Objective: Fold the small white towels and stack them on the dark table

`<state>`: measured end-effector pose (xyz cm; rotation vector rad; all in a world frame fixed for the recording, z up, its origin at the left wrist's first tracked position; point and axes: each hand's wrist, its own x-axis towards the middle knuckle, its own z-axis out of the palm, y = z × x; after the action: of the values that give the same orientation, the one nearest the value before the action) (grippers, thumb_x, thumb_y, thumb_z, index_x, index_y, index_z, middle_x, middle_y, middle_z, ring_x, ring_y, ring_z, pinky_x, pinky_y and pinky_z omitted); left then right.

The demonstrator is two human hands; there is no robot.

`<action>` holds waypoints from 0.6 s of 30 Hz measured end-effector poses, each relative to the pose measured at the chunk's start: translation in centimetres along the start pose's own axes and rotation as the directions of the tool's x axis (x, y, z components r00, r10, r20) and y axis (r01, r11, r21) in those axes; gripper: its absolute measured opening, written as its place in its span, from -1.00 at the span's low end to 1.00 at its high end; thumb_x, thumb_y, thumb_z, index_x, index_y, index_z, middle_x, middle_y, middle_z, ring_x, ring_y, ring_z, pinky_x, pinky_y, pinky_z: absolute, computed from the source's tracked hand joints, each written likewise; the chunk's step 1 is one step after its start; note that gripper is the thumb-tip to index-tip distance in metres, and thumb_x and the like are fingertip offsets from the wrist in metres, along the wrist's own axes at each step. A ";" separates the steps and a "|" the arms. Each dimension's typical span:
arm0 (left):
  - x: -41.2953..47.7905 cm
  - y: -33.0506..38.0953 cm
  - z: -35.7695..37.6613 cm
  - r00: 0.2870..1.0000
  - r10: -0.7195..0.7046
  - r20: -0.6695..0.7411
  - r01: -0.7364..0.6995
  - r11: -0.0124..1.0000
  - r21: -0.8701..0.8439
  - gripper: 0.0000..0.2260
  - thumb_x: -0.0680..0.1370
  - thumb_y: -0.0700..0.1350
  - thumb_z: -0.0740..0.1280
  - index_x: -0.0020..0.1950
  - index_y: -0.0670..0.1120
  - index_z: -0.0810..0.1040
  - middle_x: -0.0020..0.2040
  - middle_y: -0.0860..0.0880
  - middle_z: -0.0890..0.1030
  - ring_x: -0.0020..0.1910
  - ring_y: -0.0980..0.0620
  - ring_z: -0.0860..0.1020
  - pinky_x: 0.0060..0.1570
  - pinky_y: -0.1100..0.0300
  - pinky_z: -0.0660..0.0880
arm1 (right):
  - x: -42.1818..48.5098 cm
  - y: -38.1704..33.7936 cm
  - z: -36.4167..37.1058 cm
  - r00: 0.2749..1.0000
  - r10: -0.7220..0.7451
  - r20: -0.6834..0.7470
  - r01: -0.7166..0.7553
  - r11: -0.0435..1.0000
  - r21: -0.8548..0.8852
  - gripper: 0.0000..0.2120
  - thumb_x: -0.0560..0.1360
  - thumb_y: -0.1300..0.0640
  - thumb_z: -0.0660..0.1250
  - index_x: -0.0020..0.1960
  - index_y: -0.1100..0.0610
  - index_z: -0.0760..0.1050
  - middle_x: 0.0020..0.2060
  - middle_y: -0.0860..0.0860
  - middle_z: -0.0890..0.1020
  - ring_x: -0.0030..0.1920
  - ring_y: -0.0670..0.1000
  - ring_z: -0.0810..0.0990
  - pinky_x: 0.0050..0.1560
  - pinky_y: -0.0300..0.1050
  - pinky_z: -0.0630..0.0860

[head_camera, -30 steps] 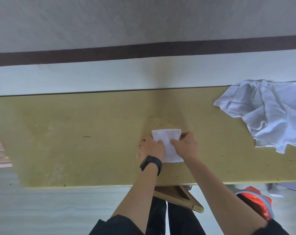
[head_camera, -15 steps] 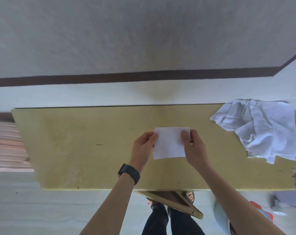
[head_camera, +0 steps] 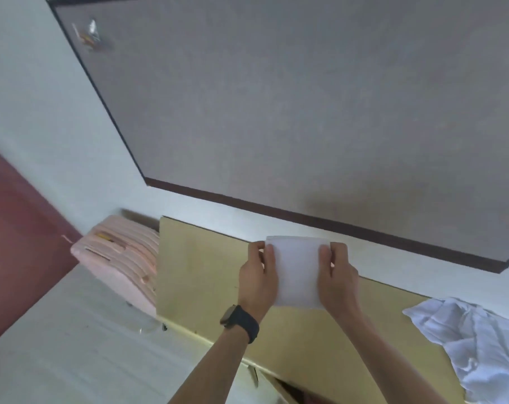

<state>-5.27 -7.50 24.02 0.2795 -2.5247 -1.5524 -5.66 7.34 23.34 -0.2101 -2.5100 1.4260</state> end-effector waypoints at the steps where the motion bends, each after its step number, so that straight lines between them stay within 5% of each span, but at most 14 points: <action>1: -1.0 -0.2 -1.3 0.999 -0.013 -0.046 0.013 1.000 -0.001 -0.77 0.67 0.12 0.06 0.12 0.01 0.37 -0.21 -0.02 0.60 -0.30 0.02 0.56 -0.37 0.13 0.41 | -0.6 -0.7 0.3 0.999 -0.034 0.033 0.034 0.999 0.000 -0.82 0.67 -0.06 0.05 -0.01 0.01 0.32 -0.32 -0.07 0.55 -0.28 -0.07 0.51 -0.30 -0.16 0.38; 6: -7.9 -2.4 -7.7 0.935 -0.175 -0.308 0.150 0.983 -0.103 -0.80 0.66 0.13 0.12 0.06 0.05 0.43 -0.16 0.06 0.60 -0.25 0.20 0.55 -0.36 0.29 0.35 | -5.5 -4.0 3.6 0.949 -0.189 0.253 0.186 0.982 0.034 -0.86 0.65 -0.06 0.12 -0.01 -0.03 0.34 -0.39 -0.06 0.57 -0.39 -0.12 0.48 -0.34 -0.06 0.26; 9: -13.2 -4.6 -12.1 0.856 -0.282 -0.432 0.233 0.958 -0.165 -0.80 0.65 0.13 0.15 0.03 0.06 0.47 -0.17 0.05 0.60 -0.24 0.19 0.55 -0.31 0.22 0.42 | -10.6 -6.2 6.5 0.890 -0.252 0.381 0.224 0.968 0.116 -0.86 0.64 -0.07 0.15 -0.02 -0.03 0.38 -0.45 -0.08 0.54 -0.41 -0.10 0.47 -0.36 -0.05 0.30; 15: -24.5 -7.3 -23.4 0.634 -0.396 -0.664 0.290 0.918 -0.270 -0.87 0.65 0.10 0.17 0.00 0.13 0.48 -0.14 0.04 0.63 -0.32 0.21 0.52 -0.43 0.39 0.41 | -22.9 -12.5 12.9 0.704 -0.413 0.578 0.273 0.908 0.317 -0.86 0.63 -0.05 0.19 -0.07 -0.04 0.40 -0.48 -0.11 0.49 -0.43 -0.08 0.45 -0.37 -0.05 0.34; 18: -31.5 -8.7 -29.6 0.493 -0.405 -0.770 0.284 0.912 -0.297 -0.87 0.66 0.11 0.17 -0.01 0.15 0.47 -0.13 0.02 0.63 -0.36 0.28 0.51 -0.42 0.40 0.40 | -30.6 -17.3 15.8 0.564 -0.518 0.643 0.301 0.854 0.424 -0.91 0.62 -0.04 0.22 -0.05 -0.09 0.41 -0.44 -0.04 0.54 -0.37 -0.08 0.50 -0.36 -0.21 0.35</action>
<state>32.85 -29.22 28.11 1.2460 -1.6407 -1.2258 19.22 -21.99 26.07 1.1970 -2.5582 1.8444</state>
